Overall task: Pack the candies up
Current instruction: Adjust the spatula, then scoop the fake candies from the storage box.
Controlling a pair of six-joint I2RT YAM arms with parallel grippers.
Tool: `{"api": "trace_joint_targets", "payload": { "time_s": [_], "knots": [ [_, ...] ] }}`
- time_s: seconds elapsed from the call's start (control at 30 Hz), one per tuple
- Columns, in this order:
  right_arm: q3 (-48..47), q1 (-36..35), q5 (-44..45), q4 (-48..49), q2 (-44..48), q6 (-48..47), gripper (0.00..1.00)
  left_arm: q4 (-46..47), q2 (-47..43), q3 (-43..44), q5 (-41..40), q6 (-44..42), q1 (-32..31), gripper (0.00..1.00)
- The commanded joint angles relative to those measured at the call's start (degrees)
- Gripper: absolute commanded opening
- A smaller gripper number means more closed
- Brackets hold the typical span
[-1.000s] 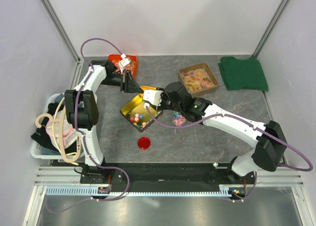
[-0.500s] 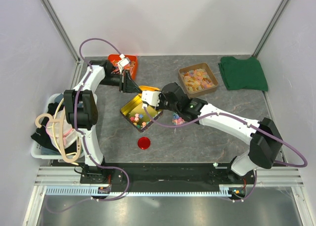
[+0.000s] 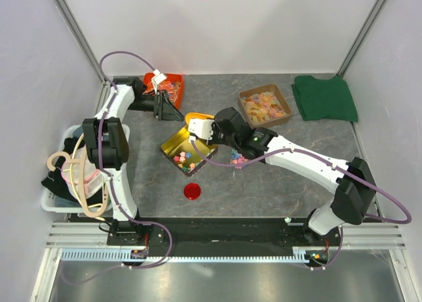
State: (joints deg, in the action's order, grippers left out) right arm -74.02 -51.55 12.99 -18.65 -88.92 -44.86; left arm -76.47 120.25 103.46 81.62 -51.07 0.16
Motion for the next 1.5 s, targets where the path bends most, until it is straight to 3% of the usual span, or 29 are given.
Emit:
{"api": "trace_joint_targets", "payload": {
  "time_s": [0.0,0.1,0.27,0.47,0.63,0.8,0.9,1.07,1.13,1.33,1.47],
  "knots": [
    [-3.15,-0.31,4.05,-2.61,2.97,-0.84,0.00,12.84,-3.34,-2.97,-10.32,17.20,2.74,0.69],
    [-3.15,-0.31,6.60,-3.58,3.32,-2.33,0.00,23.78,-7.48,-8.34,-20.86,23.90,2.65,0.74],
    [-4.73,-0.31,9.15,-7.00,2.53,-4.01,0.00,28.12,-8.62,-11.60,-35.64,25.23,2.04,0.75],
    [-8.24,-0.39,9.16,-9.91,1.83,-4.09,0.00,34.62,-11.08,-18.71,-47.77,24.79,0.54,0.75],
    [-9.39,-1.27,9.77,-13.15,0.95,-4.27,0.00,40.25,-13.28,-24.35,-57.61,23.74,-4.72,0.75],
    [-9.92,-3.03,11.26,-15.97,-0.46,-5.23,0.00,43.77,-13.63,-28.40,-61.41,23.30,-7.54,0.72],
    [-10.27,-4.43,11.09,-18.43,-1.16,-6.28,0.00,45.08,-13.28,-29.72,-63.34,23.30,-8.95,0.63],
    [-10.79,-7.50,14.25,-22.12,-3.70,-9.19,0.00,46.58,-13.11,-31.04,-66.59,22.86,-10.71,0.37],
    [-11.32,-8.13,15.56,-24.05,-4.76,-10.59,0.00,47.11,-13.11,-31.39,-67.82,22.68,-11.23,0.33],
    [-12.38,-10.59,19.17,-27.04,-9.68,-14.45,0.00,48.08,-14.34,-31.30,-70.37,22.42,-12.81,0.03],
    [-12.90,-11.55,22.07,-27.84,-12.23,-16.74,0.00,49.66,-17.32,-30.69,-73.44,20.84,-14.40,0.02]
  ]
}}
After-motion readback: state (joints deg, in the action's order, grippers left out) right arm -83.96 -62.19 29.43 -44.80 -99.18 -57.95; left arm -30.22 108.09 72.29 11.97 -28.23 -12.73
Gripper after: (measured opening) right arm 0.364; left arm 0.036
